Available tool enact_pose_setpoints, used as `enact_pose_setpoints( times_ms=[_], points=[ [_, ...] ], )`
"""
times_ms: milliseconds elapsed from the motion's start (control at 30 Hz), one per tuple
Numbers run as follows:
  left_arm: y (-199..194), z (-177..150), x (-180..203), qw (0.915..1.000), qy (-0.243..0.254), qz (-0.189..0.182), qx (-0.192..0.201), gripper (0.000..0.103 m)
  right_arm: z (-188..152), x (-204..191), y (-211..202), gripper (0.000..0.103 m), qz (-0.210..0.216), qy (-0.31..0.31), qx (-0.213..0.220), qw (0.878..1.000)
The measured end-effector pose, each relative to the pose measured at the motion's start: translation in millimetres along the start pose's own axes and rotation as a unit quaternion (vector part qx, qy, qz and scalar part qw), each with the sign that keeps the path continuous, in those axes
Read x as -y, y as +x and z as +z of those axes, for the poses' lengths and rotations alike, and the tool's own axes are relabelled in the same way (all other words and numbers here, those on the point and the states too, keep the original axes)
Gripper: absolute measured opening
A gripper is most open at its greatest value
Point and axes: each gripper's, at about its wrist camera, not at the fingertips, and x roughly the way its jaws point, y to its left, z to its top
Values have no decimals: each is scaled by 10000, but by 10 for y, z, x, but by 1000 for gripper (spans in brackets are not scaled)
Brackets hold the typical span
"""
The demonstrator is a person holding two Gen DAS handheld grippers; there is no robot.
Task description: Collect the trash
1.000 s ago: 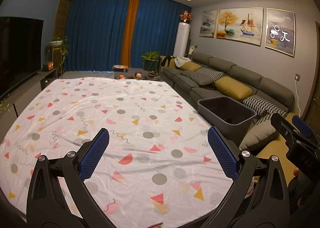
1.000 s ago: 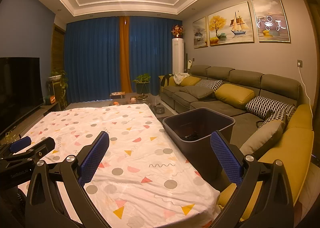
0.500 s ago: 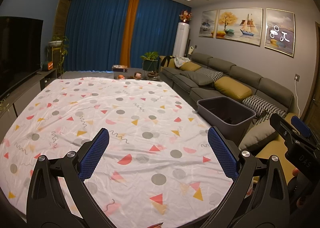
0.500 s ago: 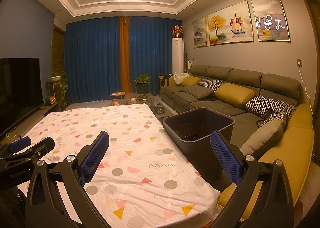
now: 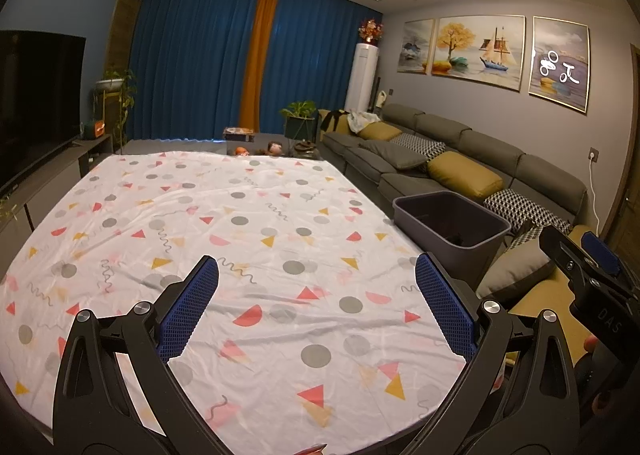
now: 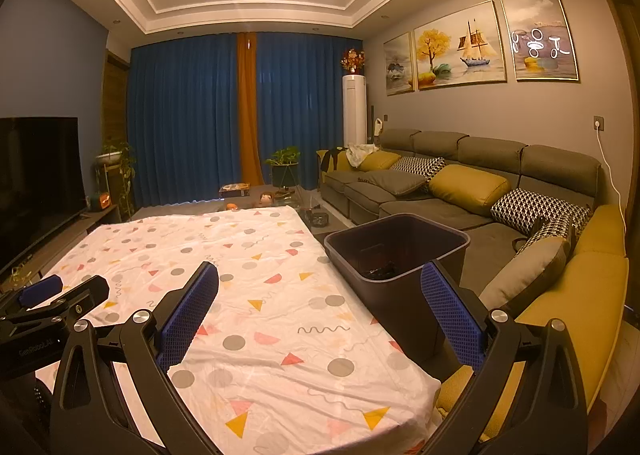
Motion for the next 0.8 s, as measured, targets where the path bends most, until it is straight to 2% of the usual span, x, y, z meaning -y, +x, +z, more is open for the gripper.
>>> enact_pose_setpoints(
  times_ms=[800],
  points=[
    [7, -73, 29, 10000, 84, 43, 0, 97, -31, 0, 10, 98, -2, 12, -26, 10000]
  ],
)
